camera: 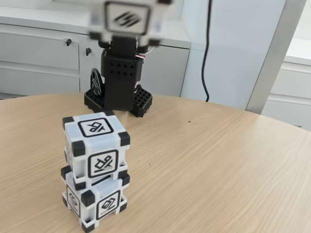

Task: Stack cubes from left to right.

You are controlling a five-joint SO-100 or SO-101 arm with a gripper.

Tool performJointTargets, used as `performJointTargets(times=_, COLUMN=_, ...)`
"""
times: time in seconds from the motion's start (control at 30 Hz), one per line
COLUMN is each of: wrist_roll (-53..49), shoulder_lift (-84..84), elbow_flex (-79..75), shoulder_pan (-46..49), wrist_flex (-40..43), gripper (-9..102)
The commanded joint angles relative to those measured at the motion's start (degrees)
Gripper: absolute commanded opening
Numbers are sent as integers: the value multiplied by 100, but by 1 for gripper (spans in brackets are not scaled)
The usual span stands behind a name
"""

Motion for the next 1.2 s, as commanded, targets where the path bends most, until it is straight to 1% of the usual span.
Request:
performJointTargets(times=0.0, wrist_roll=-264, shoulder_lift=44, elbow_flex=352, shoulder_pan=211, wrist_flex=-79, gripper=14)
performJointTargets(times=0.2, wrist_roll=-606, shoulder_lift=62, elbow_flex=1187, shoulder_pan=360, wrist_flex=-141, gripper=13)
performJointTargets(times=0.57, wrist_roll=-932, shoulder_lift=141, elbow_flex=1230, shoulder_pan=378, wrist_flex=-26, gripper=13)
performJointTargets(times=0.63, wrist_roll=-1046, shoulder_lift=158, elbow_flex=1230, shoulder_pan=378, wrist_flex=141, gripper=13)
performJointTargets(times=0.77, wrist_roll=-1354, shoulder_lift=158, elbow_flex=1187, shoulder_pan=378, wrist_flex=835, gripper=14)
performJointTargets(times=0.87, wrist_roll=-1292, shoulder_lift=123, elbow_flex=1143, shoulder_pan=378, wrist_flex=1028, gripper=14)
performJointTargets(times=1.17, wrist_roll=-958, shoulder_lift=44, elbow_flex=1143, shoulder_pan=369, wrist_flex=1002, gripper=14)
